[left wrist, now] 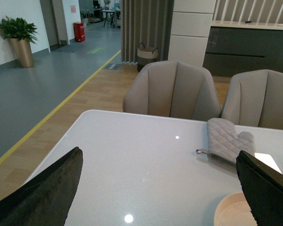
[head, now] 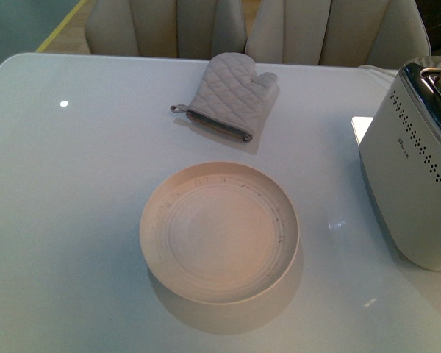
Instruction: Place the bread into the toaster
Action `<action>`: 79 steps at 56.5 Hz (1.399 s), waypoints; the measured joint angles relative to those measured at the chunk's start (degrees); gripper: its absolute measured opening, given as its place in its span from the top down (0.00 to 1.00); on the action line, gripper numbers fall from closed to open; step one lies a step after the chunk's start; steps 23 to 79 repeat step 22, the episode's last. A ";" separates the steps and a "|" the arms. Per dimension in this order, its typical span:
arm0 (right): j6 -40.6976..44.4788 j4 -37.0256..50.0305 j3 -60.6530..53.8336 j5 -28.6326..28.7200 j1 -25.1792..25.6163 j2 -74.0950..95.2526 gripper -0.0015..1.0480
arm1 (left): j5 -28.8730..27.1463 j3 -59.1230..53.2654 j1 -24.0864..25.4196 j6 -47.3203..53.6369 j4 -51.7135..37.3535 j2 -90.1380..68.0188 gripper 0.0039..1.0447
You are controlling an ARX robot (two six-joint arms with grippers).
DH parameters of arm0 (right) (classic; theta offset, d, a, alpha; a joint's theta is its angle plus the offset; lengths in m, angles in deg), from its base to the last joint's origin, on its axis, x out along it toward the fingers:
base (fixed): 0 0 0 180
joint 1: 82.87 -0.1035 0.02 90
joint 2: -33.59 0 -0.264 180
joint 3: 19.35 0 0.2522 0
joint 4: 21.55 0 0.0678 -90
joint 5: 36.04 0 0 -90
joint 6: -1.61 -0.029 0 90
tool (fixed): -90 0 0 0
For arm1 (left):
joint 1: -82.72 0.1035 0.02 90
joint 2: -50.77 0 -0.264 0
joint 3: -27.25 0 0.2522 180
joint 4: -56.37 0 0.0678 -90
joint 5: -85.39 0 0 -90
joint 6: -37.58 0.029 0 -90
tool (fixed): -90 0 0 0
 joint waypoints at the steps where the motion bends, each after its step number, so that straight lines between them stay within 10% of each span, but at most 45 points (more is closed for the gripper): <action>1: 0.00 0.00 0.00 0.00 0.00 0.00 0.09 | 0.00 0.00 0.00 0.00 0.00 0.00 0.07; 79: 0.00 0.00 0.00 0.00 0.00 0.00 0.09 | 0.00 0.00 0.00 0.00 0.00 0.00 0.07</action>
